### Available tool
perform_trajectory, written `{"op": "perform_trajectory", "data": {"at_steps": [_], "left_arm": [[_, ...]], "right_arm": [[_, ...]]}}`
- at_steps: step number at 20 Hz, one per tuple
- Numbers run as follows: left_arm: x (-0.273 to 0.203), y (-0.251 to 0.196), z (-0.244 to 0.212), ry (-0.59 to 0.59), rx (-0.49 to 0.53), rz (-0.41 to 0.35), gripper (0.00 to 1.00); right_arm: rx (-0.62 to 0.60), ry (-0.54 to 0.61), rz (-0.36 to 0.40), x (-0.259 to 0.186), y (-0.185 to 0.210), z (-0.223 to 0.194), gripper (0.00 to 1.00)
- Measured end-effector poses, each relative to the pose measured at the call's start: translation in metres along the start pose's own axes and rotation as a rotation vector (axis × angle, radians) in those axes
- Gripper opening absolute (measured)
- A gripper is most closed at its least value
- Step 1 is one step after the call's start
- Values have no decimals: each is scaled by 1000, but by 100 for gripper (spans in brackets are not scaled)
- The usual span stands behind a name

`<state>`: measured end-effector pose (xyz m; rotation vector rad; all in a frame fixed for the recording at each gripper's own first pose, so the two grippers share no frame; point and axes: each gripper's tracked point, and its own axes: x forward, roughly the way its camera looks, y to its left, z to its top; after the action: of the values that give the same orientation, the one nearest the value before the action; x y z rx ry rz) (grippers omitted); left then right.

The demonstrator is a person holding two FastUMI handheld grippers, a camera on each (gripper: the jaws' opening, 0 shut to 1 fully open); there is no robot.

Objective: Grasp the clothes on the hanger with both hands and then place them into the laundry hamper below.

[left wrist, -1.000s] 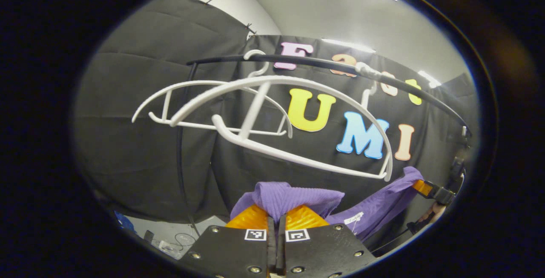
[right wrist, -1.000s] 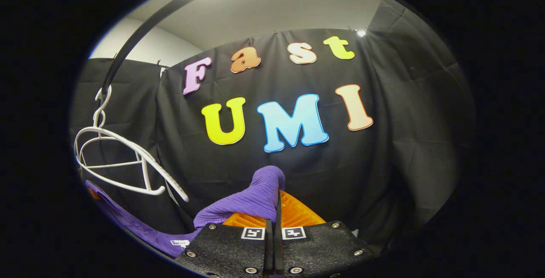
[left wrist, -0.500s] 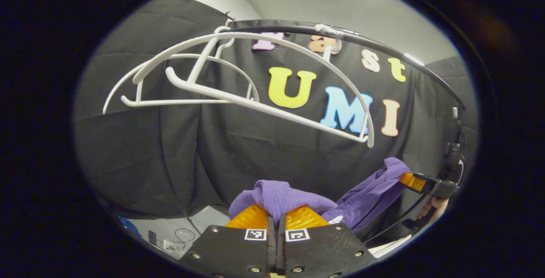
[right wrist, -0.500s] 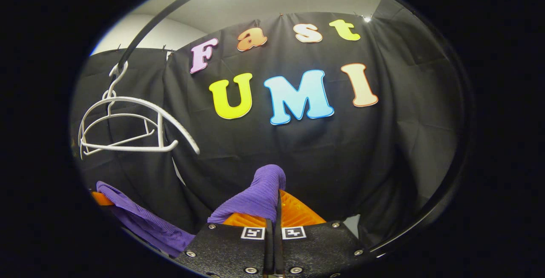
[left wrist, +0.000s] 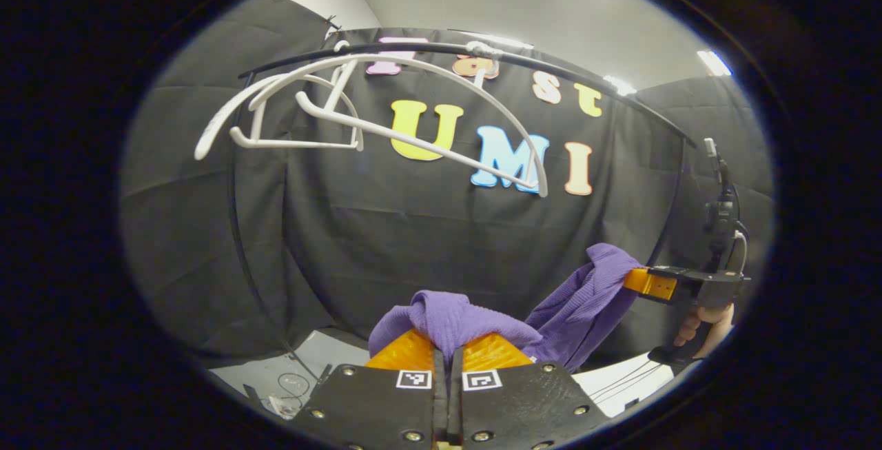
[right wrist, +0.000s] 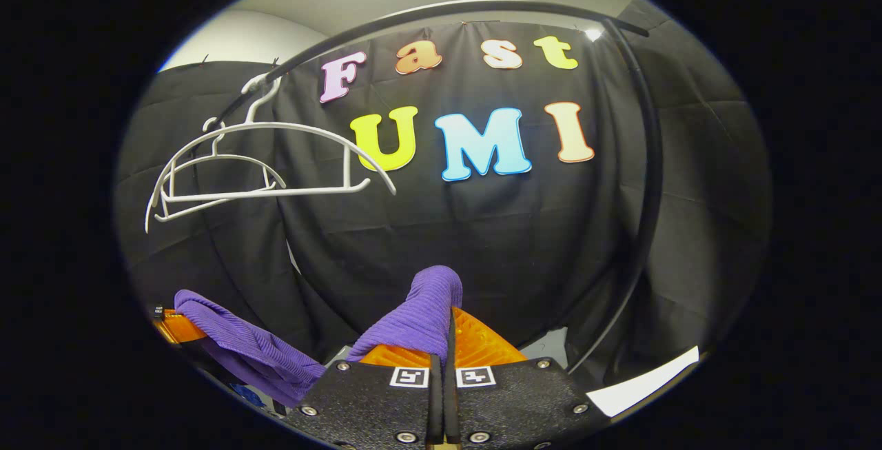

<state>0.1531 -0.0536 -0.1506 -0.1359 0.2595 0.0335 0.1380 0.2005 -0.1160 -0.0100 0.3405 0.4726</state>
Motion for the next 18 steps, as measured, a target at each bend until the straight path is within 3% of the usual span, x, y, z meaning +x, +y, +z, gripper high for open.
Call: {"op": "perform_trajectory", "data": {"at_steps": [6,12,14,15,18], "left_arm": [[-84,33,-8,-60,3,-109,1],[-128,75,-63,25,2,-78,1],[-135,82,-86,73,-1,-68,7],[-136,83,-97,95,-6,-64,1],[-132,78,-137,160,-24,-67,1]], "right_arm": [[-1,14,-66,-79,41,-26,0],[22,108,-37,-111,73,-78,0],[27,174,-24,-119,81,-104,0],[31,210,-20,-123,84,-117,0],[45,268,-2,-130,92,-145,0]]}}
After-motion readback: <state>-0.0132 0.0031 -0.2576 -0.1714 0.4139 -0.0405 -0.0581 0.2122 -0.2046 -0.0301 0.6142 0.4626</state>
